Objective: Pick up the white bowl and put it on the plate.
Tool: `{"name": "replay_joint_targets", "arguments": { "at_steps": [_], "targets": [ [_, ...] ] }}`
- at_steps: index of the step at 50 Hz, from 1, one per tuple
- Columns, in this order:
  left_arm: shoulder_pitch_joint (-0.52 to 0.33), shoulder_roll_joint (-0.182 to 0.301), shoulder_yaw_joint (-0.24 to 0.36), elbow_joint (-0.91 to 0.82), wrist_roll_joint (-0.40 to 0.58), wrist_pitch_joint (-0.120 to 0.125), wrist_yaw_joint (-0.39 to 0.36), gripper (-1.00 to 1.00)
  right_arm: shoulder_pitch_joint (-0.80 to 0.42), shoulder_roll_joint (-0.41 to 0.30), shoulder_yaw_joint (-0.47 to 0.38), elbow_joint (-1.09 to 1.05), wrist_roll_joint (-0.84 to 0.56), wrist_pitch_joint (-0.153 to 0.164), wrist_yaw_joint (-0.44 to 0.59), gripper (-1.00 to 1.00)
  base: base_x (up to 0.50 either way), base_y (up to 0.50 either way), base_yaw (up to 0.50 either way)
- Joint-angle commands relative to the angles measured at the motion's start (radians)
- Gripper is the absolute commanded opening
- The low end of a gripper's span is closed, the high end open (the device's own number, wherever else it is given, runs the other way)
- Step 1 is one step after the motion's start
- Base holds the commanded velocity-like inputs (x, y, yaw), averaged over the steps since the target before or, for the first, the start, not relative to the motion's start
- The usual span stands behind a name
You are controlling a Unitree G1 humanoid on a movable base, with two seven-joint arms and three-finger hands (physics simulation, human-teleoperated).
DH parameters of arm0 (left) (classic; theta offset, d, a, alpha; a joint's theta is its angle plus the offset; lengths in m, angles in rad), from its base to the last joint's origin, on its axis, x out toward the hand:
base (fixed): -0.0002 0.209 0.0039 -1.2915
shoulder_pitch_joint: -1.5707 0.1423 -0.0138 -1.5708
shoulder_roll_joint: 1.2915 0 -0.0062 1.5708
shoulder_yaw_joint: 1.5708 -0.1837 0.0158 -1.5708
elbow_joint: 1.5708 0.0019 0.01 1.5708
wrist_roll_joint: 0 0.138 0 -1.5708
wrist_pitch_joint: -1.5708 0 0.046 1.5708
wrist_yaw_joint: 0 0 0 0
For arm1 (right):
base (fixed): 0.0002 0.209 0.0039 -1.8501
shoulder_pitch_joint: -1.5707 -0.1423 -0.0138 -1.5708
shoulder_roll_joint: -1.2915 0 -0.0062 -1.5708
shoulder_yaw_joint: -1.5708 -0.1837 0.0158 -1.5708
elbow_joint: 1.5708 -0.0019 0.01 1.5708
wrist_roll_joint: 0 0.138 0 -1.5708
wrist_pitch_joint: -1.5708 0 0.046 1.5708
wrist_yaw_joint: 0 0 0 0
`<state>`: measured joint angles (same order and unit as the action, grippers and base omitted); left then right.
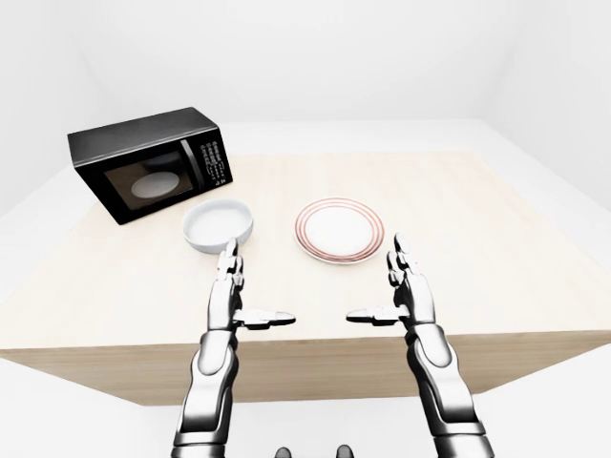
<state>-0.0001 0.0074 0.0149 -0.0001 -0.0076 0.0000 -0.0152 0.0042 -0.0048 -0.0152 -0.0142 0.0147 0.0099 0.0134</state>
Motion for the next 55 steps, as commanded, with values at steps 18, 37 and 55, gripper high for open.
{"name": "replay_joint_targets", "arguments": {
  "at_steps": [18,37,55],
  "targets": [
    [-0.005,0.012,0.024,0.013,-0.011,-0.011,-0.025,1.00,0.023,-0.005,-0.005,-0.050,-0.015,0.006,0.000,1.00,0.00,0.01,0.00],
    [-0.002,0.012,0.024,0.007,-0.011,-0.009,-0.025,1.00,0.022,-0.005,-0.004,-0.058,-0.022,0.012,0.000,1.00,0.00,0.36,0.00],
    [-0.002,0.012,0.024,0.007,-0.011,-0.008,-0.025,1.00,0.021,-0.003,0.000,-0.048,-0.025,0.004,0.000,1.00,0.00,0.38,0.00]
  ]
}}
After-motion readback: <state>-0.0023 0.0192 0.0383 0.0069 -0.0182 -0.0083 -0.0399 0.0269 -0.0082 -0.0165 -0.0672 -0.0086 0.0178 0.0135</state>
